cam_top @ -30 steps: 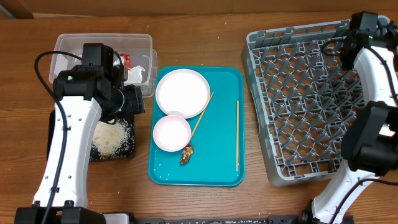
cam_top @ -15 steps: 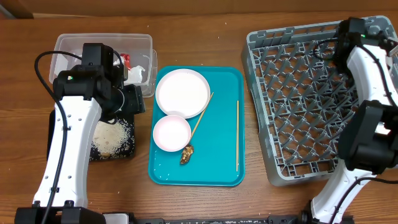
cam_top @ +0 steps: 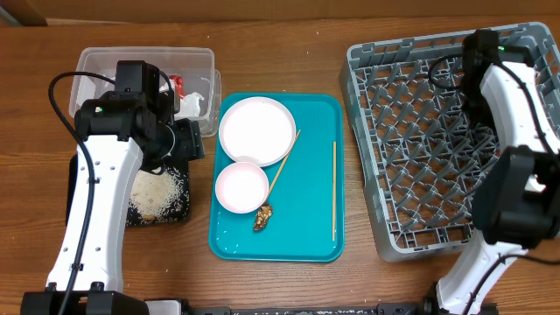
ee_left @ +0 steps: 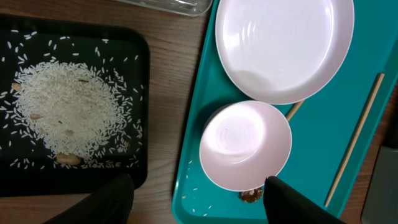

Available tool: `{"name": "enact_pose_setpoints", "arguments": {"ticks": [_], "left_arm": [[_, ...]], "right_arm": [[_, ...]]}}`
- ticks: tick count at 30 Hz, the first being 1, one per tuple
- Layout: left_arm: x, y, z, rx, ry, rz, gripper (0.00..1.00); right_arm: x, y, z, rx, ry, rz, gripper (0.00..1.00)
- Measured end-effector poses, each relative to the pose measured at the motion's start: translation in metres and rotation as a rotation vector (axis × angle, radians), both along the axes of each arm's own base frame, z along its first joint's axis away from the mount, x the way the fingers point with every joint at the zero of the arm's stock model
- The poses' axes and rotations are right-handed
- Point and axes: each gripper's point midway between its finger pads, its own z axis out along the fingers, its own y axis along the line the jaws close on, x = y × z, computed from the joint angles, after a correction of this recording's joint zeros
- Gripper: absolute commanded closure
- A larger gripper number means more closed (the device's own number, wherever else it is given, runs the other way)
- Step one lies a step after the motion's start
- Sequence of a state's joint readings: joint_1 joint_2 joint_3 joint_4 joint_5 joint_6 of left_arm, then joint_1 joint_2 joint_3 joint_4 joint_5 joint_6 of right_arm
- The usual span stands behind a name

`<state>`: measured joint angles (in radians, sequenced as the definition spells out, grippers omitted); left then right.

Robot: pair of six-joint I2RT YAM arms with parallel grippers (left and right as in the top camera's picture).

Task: Sort waste into correct bins and load items into the dishwasher
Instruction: 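Lift the light blue bowl and carry it into the dish rack, then move right gripper to the pink bowl on the teal tray and grasp it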

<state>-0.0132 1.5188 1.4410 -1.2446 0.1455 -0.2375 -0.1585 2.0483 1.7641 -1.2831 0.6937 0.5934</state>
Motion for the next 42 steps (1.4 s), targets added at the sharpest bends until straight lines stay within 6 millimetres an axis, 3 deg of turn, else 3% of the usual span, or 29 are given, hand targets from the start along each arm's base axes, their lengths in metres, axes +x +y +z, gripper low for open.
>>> {"name": "enact_pose_setpoints", "arguments": {"ticks": [2, 6, 9, 12, 18, 25, 30, 36, 42], "left_arm": [[0.000, 0.000, 0.000, 0.000, 0.000, 0.000, 0.31], [0.000, 0.000, 0.000, 0.000, -0.002, 0.000, 0.29], [0.001, 0.000, 0.000, 0.000, -0.003, 0.000, 0.25], [0.001, 0.000, 0.000, 0.000, -0.003, 0.000, 0.24], [0.001, 0.000, 0.000, 0.000, -0.003, 0.000, 0.23], [0.001, 0.000, 0.000, 0.000, -0.003, 0.000, 0.23], [0.000, 0.001, 0.000, 0.004, -0.002, 0.001, 0.23], [-0.003, 0.009, -0.002, 0.045, 0.014, 0.027, 0.21], [-0.004, 0.018, -0.003, 0.090, 0.022, 0.076, 0.19]], "right_arm": [[-0.001, 0.004, 0.019, 0.016, -0.060, 0.002, 0.44], [-0.004, 0.020, 0.068, 0.087, -0.222, 0.037, 0.30], [-0.001, 0.049, 0.097, 0.214, -0.324, 0.154, 0.27], [0.004, 0.100, 0.105, 0.398, -0.351, 0.330, 0.26], [0.005, 0.211, 0.089, 0.703, -0.271, 0.634, 0.24], [-0.025, 0.321, 0.059, 0.847, -0.130, 0.893, 0.24], [-0.052, 0.371, 0.023, 0.895, -0.002, 0.972, 0.25], [-0.077, 0.413, -0.017, 0.919, 0.127, 1.026, 0.25], [-0.093, 0.455, -0.026, 0.933, 0.139, 1.120, 0.32]]}}
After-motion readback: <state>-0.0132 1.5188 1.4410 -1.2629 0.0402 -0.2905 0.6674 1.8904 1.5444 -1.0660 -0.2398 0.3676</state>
